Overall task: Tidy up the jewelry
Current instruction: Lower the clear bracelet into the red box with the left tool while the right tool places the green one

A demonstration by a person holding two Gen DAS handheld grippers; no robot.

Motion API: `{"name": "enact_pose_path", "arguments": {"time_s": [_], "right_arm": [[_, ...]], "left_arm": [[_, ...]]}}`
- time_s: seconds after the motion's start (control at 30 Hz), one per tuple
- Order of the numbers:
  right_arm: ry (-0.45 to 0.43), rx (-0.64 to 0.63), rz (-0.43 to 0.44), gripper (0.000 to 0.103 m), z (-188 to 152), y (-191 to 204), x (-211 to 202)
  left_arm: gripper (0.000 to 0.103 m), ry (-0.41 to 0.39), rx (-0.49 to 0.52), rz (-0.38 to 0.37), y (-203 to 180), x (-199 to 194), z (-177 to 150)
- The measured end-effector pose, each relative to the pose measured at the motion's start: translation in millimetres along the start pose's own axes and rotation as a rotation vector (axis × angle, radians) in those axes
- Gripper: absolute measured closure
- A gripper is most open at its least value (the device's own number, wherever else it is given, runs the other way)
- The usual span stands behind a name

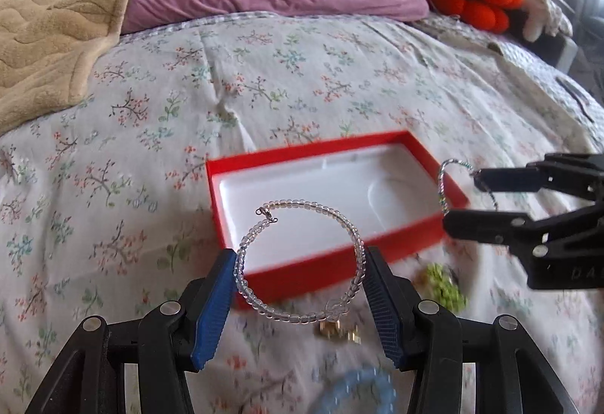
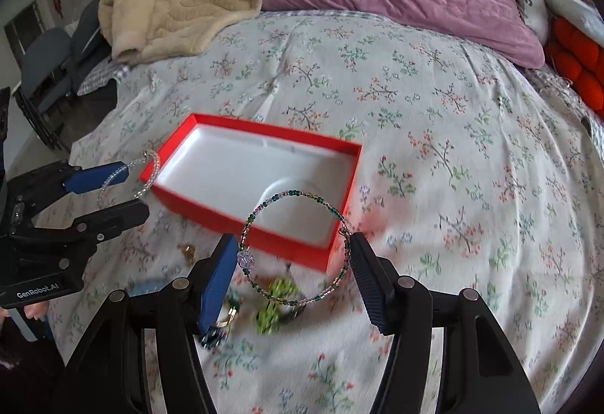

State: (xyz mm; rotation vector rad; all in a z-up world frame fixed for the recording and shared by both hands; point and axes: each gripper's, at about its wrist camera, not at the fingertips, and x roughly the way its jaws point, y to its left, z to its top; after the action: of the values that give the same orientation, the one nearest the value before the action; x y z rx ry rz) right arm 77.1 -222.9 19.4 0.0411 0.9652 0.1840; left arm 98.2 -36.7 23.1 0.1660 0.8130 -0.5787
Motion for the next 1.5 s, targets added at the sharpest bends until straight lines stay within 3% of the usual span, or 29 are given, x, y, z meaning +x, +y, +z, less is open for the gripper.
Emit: {"name": "enact_pose_path", "arguments": {"time_s": [0.37, 0.77, 1.13, 1.5], "right_arm": [[-0.005, -0.037, 0.021, 0.039, 22.6, -11.6, 31.3], [-0.002, -0.069, -0.018, 0.039, 27.8, -11.9, 48.8], [-0.017, -0.068, -0.010, 0.037, 27.6, -15.3, 34.1], [-0.006, -0.043, -0.027, 0.032, 10.7, -13.8, 4.8]], "left_arm": [[0.046, 0.004, 0.041, 0.005, -1.2, 36.1, 17.8], [0.044, 0.020, 0.055, 0.019, -0.2, 53.8, 19.4], [0.036, 0.027, 0.088, 0.041, -2.1, 46.1, 17.5], [0.022, 0.046, 0.082, 0.084, -4.7, 16.6, 4.2]]}}
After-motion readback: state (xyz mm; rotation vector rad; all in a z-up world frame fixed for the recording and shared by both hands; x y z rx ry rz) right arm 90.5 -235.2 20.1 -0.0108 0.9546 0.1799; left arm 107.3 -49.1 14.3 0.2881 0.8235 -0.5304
